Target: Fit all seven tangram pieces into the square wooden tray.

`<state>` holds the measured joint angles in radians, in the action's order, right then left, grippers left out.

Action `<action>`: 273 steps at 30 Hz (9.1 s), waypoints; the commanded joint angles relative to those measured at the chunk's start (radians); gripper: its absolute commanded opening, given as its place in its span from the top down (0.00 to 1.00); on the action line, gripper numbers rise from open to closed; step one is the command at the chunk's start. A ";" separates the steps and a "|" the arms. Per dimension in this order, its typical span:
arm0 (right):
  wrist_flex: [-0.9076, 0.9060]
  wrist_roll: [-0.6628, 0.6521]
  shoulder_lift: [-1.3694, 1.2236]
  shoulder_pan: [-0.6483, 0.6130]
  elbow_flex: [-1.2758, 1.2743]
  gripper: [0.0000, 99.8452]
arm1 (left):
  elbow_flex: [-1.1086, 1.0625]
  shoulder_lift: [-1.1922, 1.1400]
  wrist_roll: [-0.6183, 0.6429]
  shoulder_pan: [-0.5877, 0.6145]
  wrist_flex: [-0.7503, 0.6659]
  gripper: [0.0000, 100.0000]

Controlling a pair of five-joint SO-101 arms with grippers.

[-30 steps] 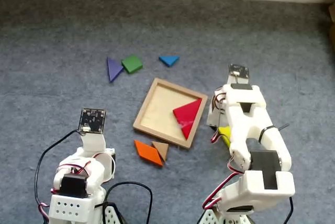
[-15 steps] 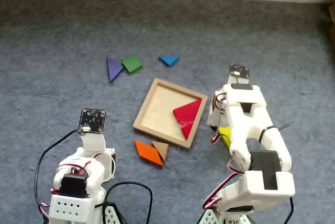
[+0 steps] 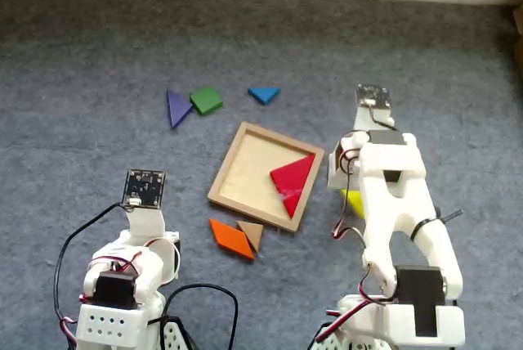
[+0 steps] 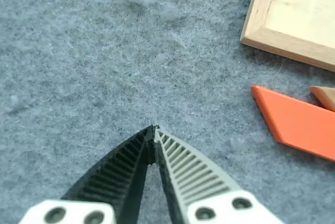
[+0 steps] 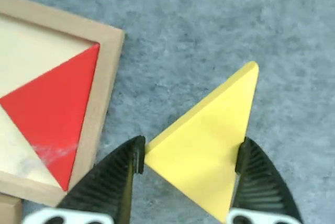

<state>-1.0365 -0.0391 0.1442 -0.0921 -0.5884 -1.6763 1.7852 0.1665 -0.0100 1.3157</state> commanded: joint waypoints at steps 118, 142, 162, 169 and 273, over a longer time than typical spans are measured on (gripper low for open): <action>-0.268 -0.230 0.823 -0.226 -0.375 0.95 | -0.019 0.027 -0.003 0.012 0.006 0.99; -0.058 -0.132 1.693 0.050 -1.099 0.96 | -0.019 0.027 -0.002 0.012 0.006 0.99; -0.028 -0.120 1.682 0.047 -1.228 0.96 | 0.214 0.028 -0.084 0.025 -0.015 0.99; -0.028 -0.120 1.682 0.047 -1.228 0.96 | 0.308 0.027 -0.529 0.001 -0.089 0.99; -0.028 -0.123 1.682 0.096 -1.225 0.96 | 1.267 -1.673 -0.367 -0.415 -0.054 0.92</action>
<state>-1.0840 -0.1634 1.8182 -0.0138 -1.6717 -0.4657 0.1066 -0.3046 -0.4350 1.3080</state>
